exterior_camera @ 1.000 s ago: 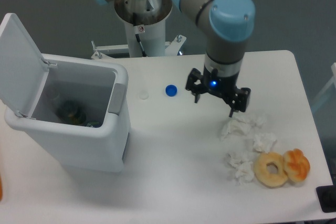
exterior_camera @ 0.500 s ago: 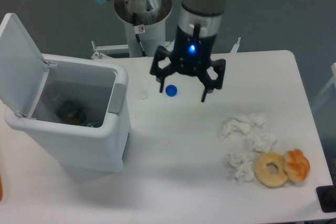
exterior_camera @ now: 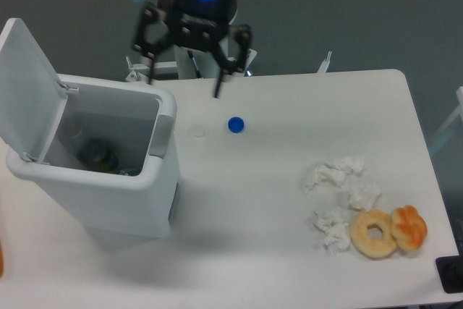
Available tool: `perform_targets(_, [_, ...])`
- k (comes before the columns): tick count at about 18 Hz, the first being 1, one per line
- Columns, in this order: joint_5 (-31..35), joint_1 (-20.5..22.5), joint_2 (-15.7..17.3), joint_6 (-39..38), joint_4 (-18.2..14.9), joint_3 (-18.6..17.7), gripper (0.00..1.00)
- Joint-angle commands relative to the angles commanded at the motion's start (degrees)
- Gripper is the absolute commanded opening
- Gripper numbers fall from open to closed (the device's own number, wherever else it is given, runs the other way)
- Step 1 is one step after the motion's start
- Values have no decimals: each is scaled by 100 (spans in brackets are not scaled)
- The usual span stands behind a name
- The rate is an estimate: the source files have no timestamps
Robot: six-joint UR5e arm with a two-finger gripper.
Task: Close the trash can
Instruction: 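Move the gripper over toward the raised trash can lid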
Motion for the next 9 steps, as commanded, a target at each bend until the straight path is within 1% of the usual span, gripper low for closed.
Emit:
perform_targets(3, [-18, -263, 0, -263, 53, 17, 100])
perform_targets(6, [-18, -589, 0, -684, 281, 9, 100])
perform_targets(9, [-18, -905, -17, -782, 395, 9, 100])
